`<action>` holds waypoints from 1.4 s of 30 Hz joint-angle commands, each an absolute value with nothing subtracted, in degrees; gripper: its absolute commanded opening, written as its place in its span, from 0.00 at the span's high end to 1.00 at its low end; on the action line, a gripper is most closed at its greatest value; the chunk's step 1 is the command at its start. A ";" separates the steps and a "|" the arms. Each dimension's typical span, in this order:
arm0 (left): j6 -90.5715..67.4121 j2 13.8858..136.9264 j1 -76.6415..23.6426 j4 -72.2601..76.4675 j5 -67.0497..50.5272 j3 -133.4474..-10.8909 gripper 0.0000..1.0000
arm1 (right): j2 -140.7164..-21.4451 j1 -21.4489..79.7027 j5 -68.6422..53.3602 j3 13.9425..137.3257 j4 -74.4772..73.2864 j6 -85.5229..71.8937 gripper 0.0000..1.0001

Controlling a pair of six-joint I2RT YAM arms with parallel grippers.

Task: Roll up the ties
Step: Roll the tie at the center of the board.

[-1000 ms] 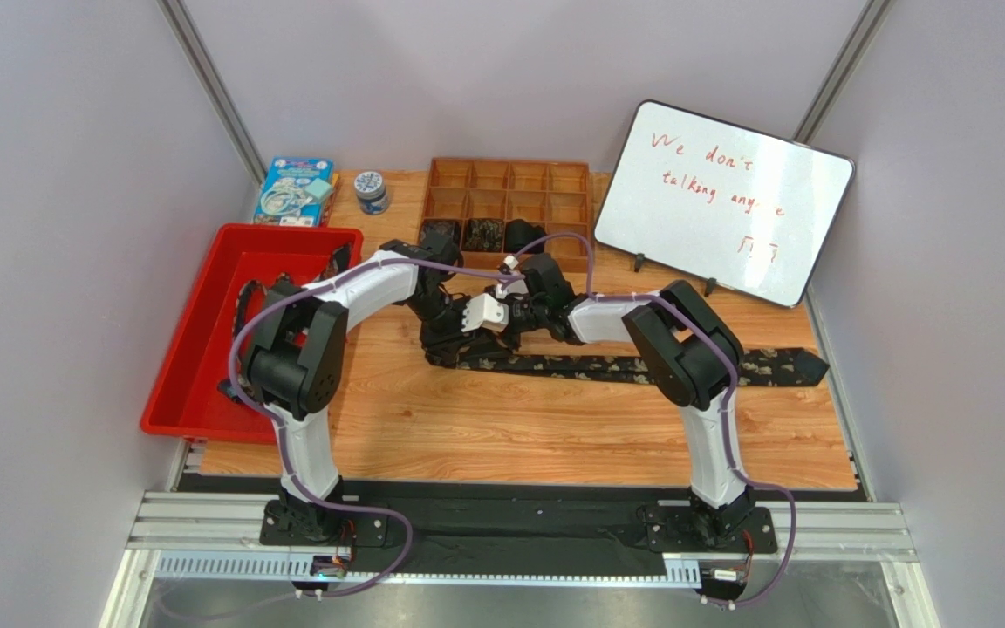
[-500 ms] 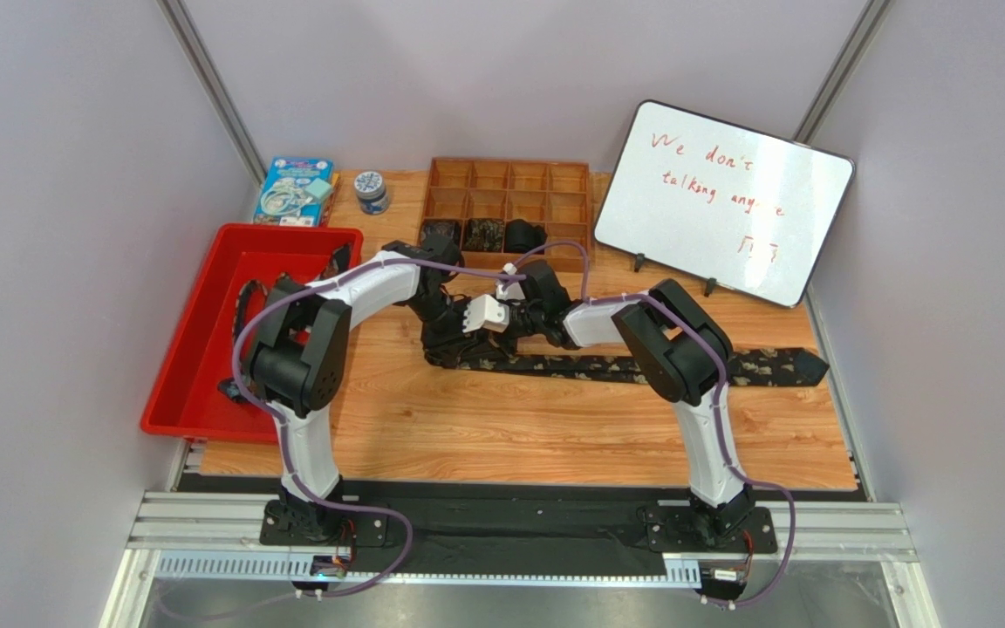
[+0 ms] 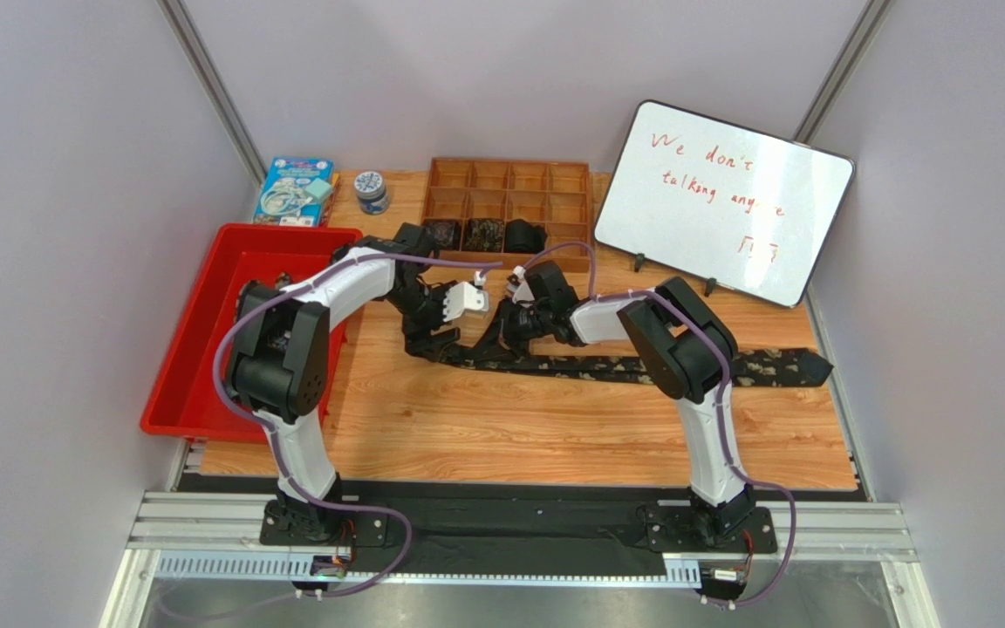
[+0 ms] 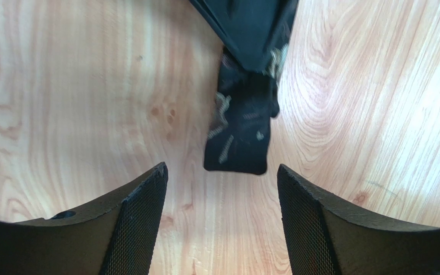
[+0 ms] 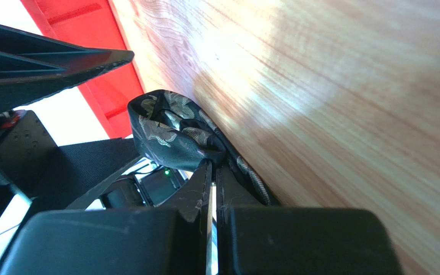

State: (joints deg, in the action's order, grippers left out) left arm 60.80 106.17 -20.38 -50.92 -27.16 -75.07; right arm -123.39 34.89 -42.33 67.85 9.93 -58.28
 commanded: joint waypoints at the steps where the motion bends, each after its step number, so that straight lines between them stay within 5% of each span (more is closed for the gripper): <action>1: 64.07 104.06 -20.57 -49.22 -26.99 -72.16 0.24 | -121.46 34.37 -40.96 68.03 5.99 -53.88 1.00; 16: 60.65 105.29 -23.64 -49.30 -30.06 -75.58 0.50 | -122.96 34.37 -42.27 69.43 6.59 -54.23 1.00; 24: 58.71 106.78 -25.49 -50.89 -31.46 -78.75 0.63 | -121.12 33.93 -43.95 69.70 7.65 -55.37 0.87; 28: 58.27 107.66 -26.10 -51.24 -31.38 -79.89 0.64 | -119.80 33.31 -45.26 70.31 6.07 -55.63 0.65; 31: 58.18 108.02 -26.28 -51.33 -31.11 -79.81 0.64 | -117.60 32.43 -45.26 69.79 4.49 -54.59 0.58; 42: 57.48 107.32 -26.72 -51.24 -31.03 -79.63 0.64 | -112.50 29.18 -44.57 67.86 -9.05 -45.79 0.61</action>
